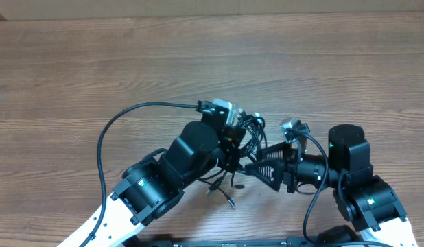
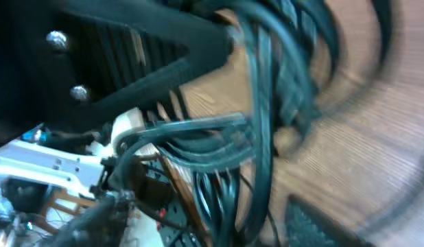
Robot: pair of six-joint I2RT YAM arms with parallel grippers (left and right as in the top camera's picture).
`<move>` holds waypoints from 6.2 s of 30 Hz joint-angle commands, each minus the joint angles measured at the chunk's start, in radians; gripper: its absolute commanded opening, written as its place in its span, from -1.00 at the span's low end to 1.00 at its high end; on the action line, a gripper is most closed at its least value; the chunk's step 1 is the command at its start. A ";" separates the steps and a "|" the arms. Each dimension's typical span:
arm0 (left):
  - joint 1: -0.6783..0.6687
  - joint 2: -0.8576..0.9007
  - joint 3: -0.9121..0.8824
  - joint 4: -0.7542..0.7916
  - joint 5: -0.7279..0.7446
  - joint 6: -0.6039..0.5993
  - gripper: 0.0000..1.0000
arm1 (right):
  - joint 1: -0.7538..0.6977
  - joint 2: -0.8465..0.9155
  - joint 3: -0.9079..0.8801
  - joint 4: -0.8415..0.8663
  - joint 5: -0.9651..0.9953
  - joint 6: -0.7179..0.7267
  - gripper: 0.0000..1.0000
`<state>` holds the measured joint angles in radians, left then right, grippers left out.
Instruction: Untangle cables
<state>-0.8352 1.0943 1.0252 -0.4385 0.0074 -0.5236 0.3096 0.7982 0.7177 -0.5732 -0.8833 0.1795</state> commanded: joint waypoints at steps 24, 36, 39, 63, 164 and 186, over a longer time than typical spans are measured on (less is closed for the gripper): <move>0.005 -0.005 0.018 -0.178 -0.266 -0.455 -0.91 | 0.005 -0.011 0.009 -0.028 0.177 0.143 1.00; 0.006 -0.004 0.018 -0.014 0.088 0.188 -0.92 | 0.005 -0.011 0.009 -0.041 0.176 0.143 1.00; 0.019 -0.004 0.018 -0.021 0.031 0.135 -0.92 | -0.014 -0.011 0.009 -0.041 0.176 0.150 1.00; 0.356 0.053 0.018 0.065 0.767 0.257 -0.92 | -0.200 -0.011 0.009 0.085 0.090 0.181 1.00; 0.369 0.088 0.018 0.106 0.962 0.114 -0.92 | -0.200 -0.011 0.009 -0.006 0.140 0.047 1.00; 0.208 0.088 0.018 0.234 1.118 0.090 -0.92 | -0.200 -0.011 0.009 -0.196 0.775 0.369 1.00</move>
<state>-0.6159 1.2045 1.0248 -0.2356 0.9958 -0.4278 0.1169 0.7788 0.7223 -0.7319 -0.3851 0.4332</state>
